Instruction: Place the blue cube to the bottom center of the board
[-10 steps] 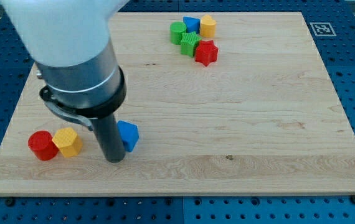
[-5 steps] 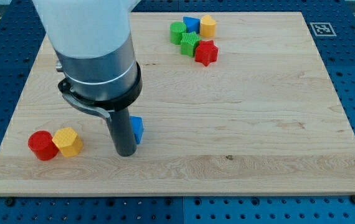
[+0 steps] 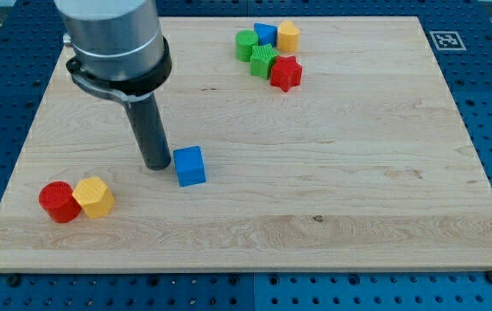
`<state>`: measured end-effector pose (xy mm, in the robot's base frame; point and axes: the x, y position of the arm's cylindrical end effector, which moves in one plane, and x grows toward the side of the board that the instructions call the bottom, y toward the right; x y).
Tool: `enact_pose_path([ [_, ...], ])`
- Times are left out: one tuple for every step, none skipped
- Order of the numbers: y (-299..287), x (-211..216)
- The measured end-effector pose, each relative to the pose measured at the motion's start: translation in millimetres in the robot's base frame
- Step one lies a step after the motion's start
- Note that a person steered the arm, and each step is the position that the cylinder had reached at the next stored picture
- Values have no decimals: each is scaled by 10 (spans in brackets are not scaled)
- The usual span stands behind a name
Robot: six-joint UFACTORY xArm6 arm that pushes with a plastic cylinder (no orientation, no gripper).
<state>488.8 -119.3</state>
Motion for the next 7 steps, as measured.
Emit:
enact_pose_path([
  [6,121],
  [104,317],
  [315,317],
  [484,317],
  [519,317],
  [519,204],
  [527,167],
])
